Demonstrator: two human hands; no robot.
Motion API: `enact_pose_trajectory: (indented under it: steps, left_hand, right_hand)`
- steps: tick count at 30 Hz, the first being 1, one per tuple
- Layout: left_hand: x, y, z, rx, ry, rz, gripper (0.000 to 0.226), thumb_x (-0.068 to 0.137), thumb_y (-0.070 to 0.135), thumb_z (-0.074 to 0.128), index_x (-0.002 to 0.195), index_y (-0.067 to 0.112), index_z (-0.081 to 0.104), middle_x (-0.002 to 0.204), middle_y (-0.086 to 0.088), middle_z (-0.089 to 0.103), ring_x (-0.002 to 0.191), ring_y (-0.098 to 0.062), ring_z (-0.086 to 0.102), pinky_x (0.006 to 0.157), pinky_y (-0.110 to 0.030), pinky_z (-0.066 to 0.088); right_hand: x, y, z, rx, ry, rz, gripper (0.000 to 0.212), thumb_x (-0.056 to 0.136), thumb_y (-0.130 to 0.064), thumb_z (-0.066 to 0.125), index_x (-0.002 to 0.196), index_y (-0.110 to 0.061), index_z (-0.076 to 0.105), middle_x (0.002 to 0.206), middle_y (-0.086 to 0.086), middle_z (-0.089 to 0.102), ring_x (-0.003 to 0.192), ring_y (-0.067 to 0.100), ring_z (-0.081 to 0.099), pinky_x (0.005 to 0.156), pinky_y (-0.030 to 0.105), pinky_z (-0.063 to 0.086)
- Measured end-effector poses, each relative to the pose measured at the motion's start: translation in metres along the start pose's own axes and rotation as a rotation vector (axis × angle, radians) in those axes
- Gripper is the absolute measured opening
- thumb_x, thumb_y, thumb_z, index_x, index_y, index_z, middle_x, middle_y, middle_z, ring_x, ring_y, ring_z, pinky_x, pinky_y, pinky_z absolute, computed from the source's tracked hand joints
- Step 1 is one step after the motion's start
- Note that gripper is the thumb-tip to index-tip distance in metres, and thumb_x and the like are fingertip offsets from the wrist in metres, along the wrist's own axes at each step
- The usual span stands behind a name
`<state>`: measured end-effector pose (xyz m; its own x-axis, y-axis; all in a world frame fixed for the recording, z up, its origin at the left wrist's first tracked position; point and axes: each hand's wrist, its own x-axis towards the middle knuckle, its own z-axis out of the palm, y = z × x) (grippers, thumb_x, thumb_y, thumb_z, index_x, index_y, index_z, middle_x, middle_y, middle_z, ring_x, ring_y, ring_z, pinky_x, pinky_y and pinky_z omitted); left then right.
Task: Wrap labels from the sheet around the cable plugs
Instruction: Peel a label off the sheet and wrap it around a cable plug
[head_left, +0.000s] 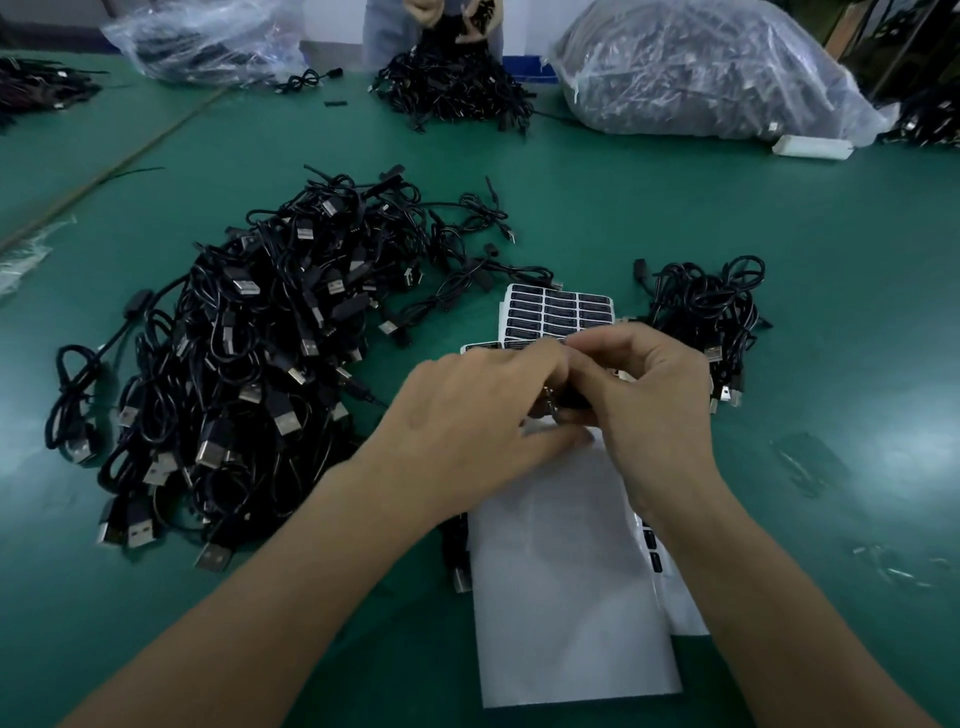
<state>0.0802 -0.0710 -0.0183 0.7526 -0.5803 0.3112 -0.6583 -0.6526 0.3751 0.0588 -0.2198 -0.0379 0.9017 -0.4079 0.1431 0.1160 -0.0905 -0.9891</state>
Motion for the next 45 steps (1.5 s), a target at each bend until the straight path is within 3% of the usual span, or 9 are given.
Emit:
enact_pose_trajectory:
  steps: [3, 6, 11, 16, 22, 27, 35, 39, 45]
  left_hand:
    - [0.003, -0.002, 0.004, -0.050, 0.032, 0.011, 0.022, 0.094, 0.045, 0.064, 0.101, 0.024, 0.060, 0.085, 0.006, 0.069, 0.075, -0.025, 0.062, 0.063, -0.038, 0.047]
    - [-0.001, -0.012, 0.007, -0.083, 0.046, 0.011, 0.027, 0.100, 0.038, 0.057, 0.095, 0.013, 0.067, 0.069, 0.004, 0.057, 0.062, -0.024, 0.053, 0.057, -0.039, 0.043]
    - [-0.006, -0.028, 0.008, -0.062, 0.161, -0.130, 0.045, 0.099, 0.049, 0.038, 0.073, 0.017, 0.056, 0.051, 0.004, 0.043, 0.049, -0.016, 0.046, 0.049, -0.032, 0.032]
    - [-0.007, -0.037, 0.017, -0.324, 0.142, -0.292, 0.046, 0.103, 0.046, 0.036, 0.074, 0.015, 0.054, 0.051, 0.008, 0.045, 0.049, -0.012, 0.037, 0.053, -0.035, 0.036]
    - [-0.010, -0.030, 0.017, -0.466, 0.197, -0.317, 0.043, 0.096, 0.047, 0.033, 0.063, 0.019, 0.032, 0.055, -0.001, 0.039, 0.053, -0.022, 0.037, 0.058, -0.057, 0.043]
    - [-0.013, -0.028, 0.015, -0.465, 0.220, -0.299, 0.063, 0.089, 0.061, 0.029, 0.067, 0.005, 0.046, 0.057, -0.012, 0.048, 0.048, -0.019, 0.040, 0.053, -0.053, 0.043]
    - [-0.014, -0.028, 0.017, -0.393, 0.194, -0.264, 0.047, 0.073, 0.054, 0.073, 0.065, 0.028, 0.034, 0.068, 0.016, 0.067, 0.064, -0.013, 0.065, 0.063, -0.047, 0.056]
    - [-0.013, -0.029, 0.018, -0.419, 0.180, -0.259, 0.046, 0.066, 0.050, 0.078, 0.066, 0.030, 0.035, 0.079, 0.023, 0.069, 0.070, -0.012, 0.067, 0.066, -0.047, 0.057]
    - [-0.012, -0.029, 0.018, -0.391, 0.125, -0.274, 0.044, 0.062, 0.055, 0.077, 0.071, 0.029, 0.043, 0.080, 0.030, 0.069, 0.071, -0.005, 0.067, 0.067, -0.045, 0.057]
  right_hand:
    - [-0.001, -0.002, 0.000, -0.017, -0.023, 0.003, 0.010, 0.090, -0.013, 0.073, 0.084, -0.020, 0.076, 0.082, 0.004, 0.076, 0.082, 0.026, 0.074, 0.072, 0.040, 0.062]
    - [-0.001, -0.006, -0.002, 0.011, -0.041, 0.071, 0.019, 0.100, -0.023, 0.061, 0.087, -0.016, 0.073, 0.080, 0.008, 0.075, 0.075, 0.024, 0.075, 0.064, 0.030, 0.060]
    - [0.000, -0.005, -0.013, -0.660, -0.024, -0.078, 0.018, 0.094, -0.040, 0.064, 0.099, -0.025, 0.071, 0.087, -0.005, 0.070, 0.079, 0.004, 0.063, 0.071, 0.017, 0.050]
    - [-0.010, -0.005, -0.010, -0.959, -0.177, 0.085, 0.087, 0.066, -0.068, 0.077, 0.136, -0.025, 0.049, 0.112, -0.002, 0.038, 0.113, 0.026, 0.047, 0.092, 0.039, 0.043]
    - [-0.005, -0.010, -0.015, -0.870, -0.175, 0.178, 0.081, 0.063, -0.061, 0.085, 0.127, -0.024, 0.051, 0.102, -0.006, 0.053, 0.094, 0.018, 0.049, 0.082, 0.035, 0.043]
    - [-0.007, -0.008, -0.014, -0.989, -0.148, 0.182, 0.094, 0.065, -0.067, 0.080, 0.138, -0.017, 0.047, 0.124, 0.010, 0.045, 0.120, 0.032, 0.045, 0.092, 0.039, 0.039]
    - [-0.001, -0.011, -0.028, -0.785, -0.086, 0.092, 0.080, 0.072, -0.038, 0.088, 0.139, -0.024, 0.048, 0.110, -0.001, 0.061, 0.109, 0.021, 0.051, 0.085, 0.034, 0.042]
    - [0.001, -0.011, -0.024, -0.545, -0.108, 0.080, 0.058, 0.085, -0.030, 0.077, 0.134, -0.044, 0.049, 0.093, 0.011, 0.072, 0.084, 0.034, 0.065, 0.071, 0.045, 0.056]
    - [-0.003, -0.012, -0.016, -0.216, -0.168, 0.178, 0.052, 0.092, -0.015, 0.068, 0.126, -0.052, 0.056, 0.083, 0.016, 0.071, 0.065, 0.024, 0.061, 0.065, 0.041, 0.055]
